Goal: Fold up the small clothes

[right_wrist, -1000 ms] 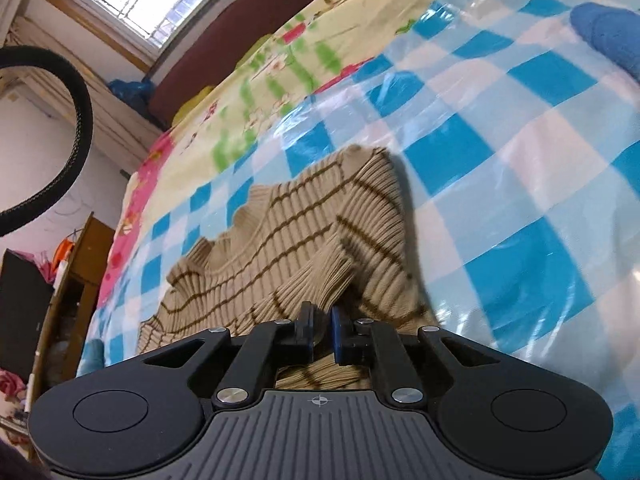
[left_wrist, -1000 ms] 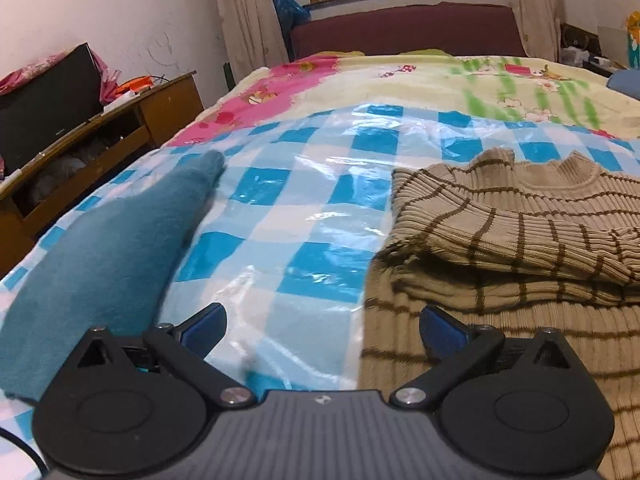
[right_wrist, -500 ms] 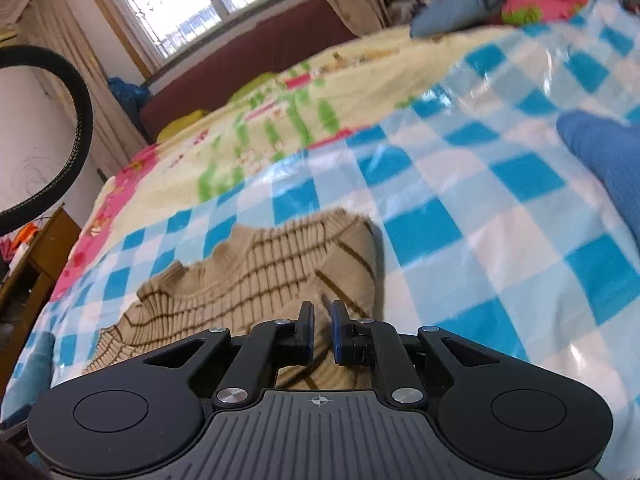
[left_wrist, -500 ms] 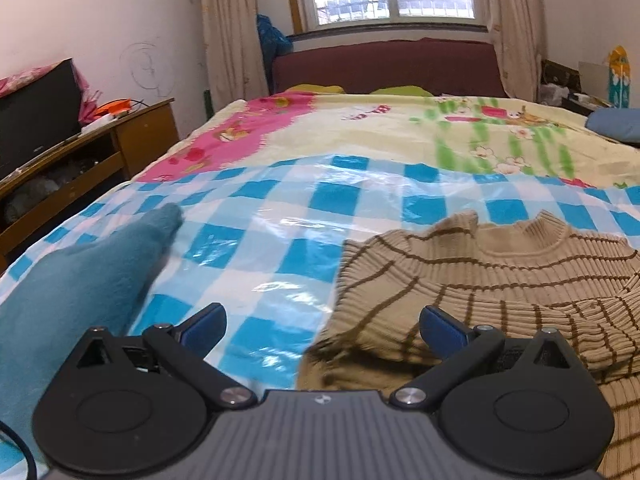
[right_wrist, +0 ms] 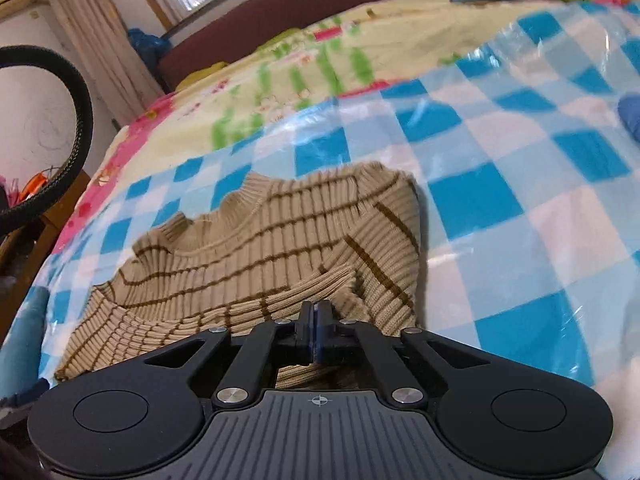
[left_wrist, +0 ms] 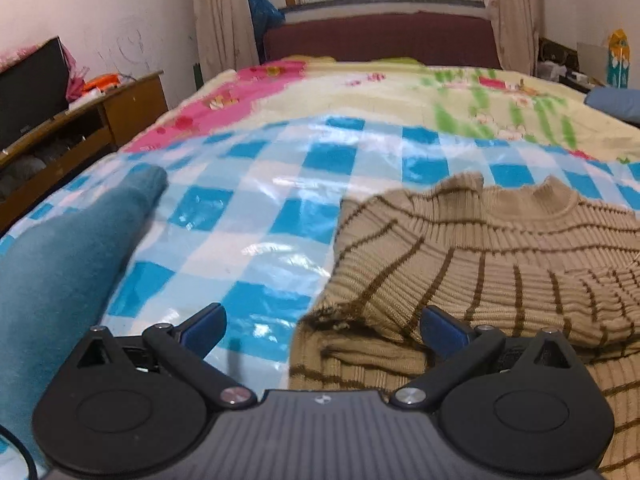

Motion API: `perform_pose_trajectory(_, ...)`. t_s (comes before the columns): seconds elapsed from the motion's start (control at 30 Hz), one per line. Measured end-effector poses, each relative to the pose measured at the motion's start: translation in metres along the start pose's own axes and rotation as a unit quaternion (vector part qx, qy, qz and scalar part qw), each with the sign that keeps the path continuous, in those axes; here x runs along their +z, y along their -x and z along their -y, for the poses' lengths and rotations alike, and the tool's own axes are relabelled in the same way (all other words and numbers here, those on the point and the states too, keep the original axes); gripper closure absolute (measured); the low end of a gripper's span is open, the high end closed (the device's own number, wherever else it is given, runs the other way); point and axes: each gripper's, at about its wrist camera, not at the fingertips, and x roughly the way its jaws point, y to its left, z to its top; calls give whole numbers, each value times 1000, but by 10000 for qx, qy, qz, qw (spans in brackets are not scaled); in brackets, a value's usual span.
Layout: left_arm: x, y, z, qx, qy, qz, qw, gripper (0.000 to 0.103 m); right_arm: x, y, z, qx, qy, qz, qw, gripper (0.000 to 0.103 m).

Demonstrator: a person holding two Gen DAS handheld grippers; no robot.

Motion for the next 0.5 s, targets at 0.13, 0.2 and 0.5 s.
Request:
perform_pose_trajectory(0.13,5,2,1,-21,34,62,10000,0,-5,9,-12,230,252,-2,9994,90)
perform_pose_trajectory(0.2,3,0,4,-21,-63,5,10000,0,-9,6,-13,254,355,-157,9989,90)
perform_pose_trajectory(0.5,-6,2,6,62,-338,-253,9991,0,-12,10,-11,130,392,-384,9984,89)
